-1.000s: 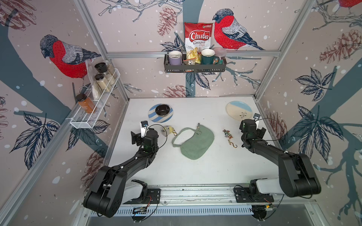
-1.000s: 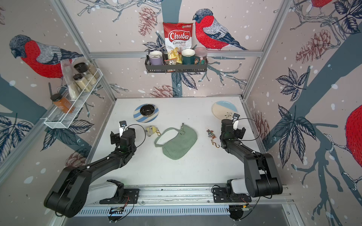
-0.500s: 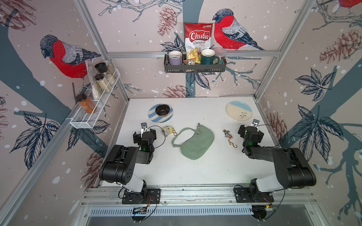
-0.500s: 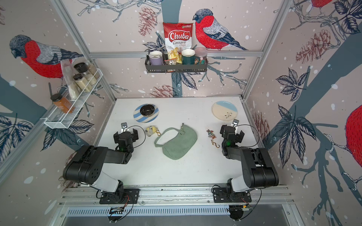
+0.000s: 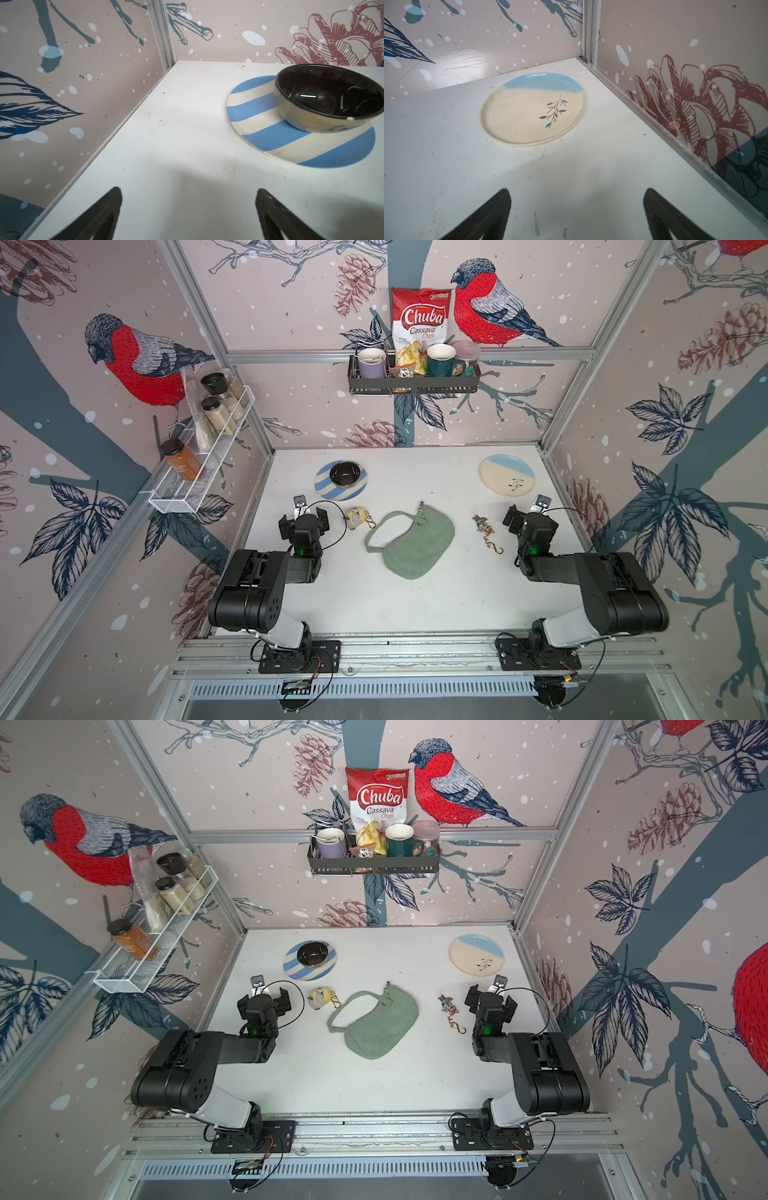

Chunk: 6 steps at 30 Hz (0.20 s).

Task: Remove the decoration from the bag
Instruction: Reset both arms

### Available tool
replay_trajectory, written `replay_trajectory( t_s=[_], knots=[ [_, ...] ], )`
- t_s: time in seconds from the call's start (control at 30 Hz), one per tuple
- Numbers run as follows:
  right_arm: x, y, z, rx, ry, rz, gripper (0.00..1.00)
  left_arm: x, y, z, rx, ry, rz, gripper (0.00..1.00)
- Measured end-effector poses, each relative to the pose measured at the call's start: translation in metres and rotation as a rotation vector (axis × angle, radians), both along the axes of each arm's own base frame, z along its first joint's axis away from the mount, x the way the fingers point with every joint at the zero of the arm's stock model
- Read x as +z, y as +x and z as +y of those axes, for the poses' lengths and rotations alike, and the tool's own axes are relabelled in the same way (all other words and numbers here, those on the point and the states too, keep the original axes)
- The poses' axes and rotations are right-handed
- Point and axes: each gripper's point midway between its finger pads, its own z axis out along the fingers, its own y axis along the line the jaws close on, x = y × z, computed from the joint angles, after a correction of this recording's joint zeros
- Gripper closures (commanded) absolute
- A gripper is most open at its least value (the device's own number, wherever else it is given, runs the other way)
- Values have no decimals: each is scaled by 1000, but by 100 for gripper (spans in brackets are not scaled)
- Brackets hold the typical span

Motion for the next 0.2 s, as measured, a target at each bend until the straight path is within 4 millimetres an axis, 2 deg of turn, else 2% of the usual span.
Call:
replay_trajectory(
  t_s=[0.2],
  knots=[
    [0,0,1,4,1,0,0,2,3,-3,-17,-4,-2,1]
  ],
)
